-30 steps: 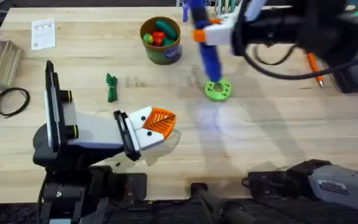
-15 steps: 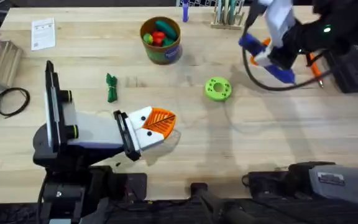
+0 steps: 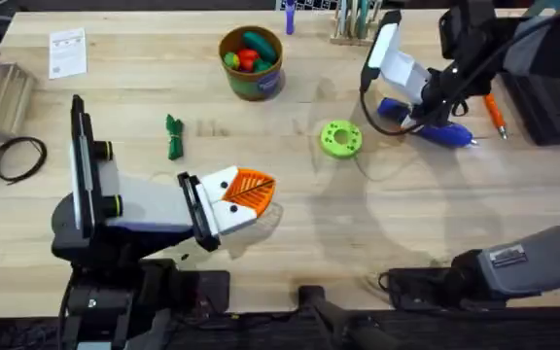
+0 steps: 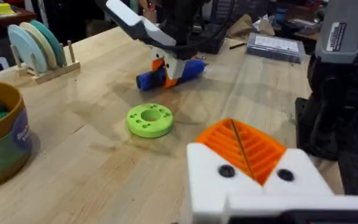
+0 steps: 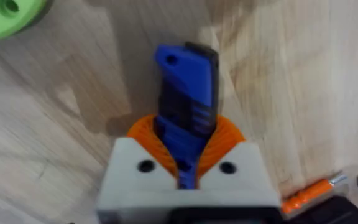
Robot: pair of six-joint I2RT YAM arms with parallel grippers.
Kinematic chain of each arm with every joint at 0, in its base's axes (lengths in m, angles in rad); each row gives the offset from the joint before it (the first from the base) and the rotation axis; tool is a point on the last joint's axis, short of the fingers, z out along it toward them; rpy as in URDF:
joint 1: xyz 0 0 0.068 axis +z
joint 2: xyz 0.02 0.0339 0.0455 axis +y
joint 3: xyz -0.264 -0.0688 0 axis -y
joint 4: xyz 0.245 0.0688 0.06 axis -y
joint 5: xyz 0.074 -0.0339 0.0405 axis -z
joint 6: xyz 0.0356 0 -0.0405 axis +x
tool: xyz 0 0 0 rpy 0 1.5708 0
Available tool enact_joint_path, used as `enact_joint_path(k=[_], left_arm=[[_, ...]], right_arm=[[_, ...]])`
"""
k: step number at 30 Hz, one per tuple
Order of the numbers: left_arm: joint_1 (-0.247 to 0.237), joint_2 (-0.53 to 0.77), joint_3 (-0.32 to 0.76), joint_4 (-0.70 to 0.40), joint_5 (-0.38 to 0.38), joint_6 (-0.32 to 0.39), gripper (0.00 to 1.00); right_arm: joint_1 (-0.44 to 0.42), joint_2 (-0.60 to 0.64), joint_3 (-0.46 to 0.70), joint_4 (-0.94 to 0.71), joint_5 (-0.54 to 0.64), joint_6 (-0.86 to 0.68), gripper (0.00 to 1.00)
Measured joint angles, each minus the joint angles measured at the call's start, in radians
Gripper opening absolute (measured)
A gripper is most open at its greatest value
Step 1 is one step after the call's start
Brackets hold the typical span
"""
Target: Pick up the gripper from the table and insert it into the empty holder that is missing its gripper. Then pick up a screw, insert it into the mounting hole, and use the screwdriver to tighten it. Finally, clean up the table by picking up the vegetable and placing it into the bucket.
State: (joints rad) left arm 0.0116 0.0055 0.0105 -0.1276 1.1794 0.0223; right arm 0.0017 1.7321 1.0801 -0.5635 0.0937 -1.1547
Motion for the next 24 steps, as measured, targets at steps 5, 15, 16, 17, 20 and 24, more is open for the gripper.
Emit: enact_joint_path(k=[5, 15, 16, 17, 20, 24], left_arm=[[0.000, 0.000, 0.000, 0.000, 0.000, 0.000, 0.005], [0.000, 0.000, 0.000, 0.000, 0.000, 0.003, 0.775], [0.000, 0.000, 0.000, 0.000, 0.000, 0.002, 0.935], [0.000, 0.000, 0.000, 0.000, 0.000, 0.001, 0.972], [0.000, 0.000, 0.000, 0.000, 0.000, 0.000, 0.986], [0.000, 0.000, 0.000, 0.000, -0.002, 0.000, 0.988]], right_arm=[[0.002, -0.004, 0.013, 0.041, 0.011, 0.002, 0.742], [0.056, -0.156, 0.025, 0.085, 0.000, 0.278, 0.991], [0.062, -0.188, 0.031, 0.086, -0.019, 0.314, 0.991], [0.065, -0.222, 0.037, 0.093, -0.044, 0.355, 0.991], [0.066, -0.323, 0.054, 0.118, -0.127, 0.519, 0.991], [0.066, -0.422, 0.062, 0.118, -0.196, 0.785, 0.991]])
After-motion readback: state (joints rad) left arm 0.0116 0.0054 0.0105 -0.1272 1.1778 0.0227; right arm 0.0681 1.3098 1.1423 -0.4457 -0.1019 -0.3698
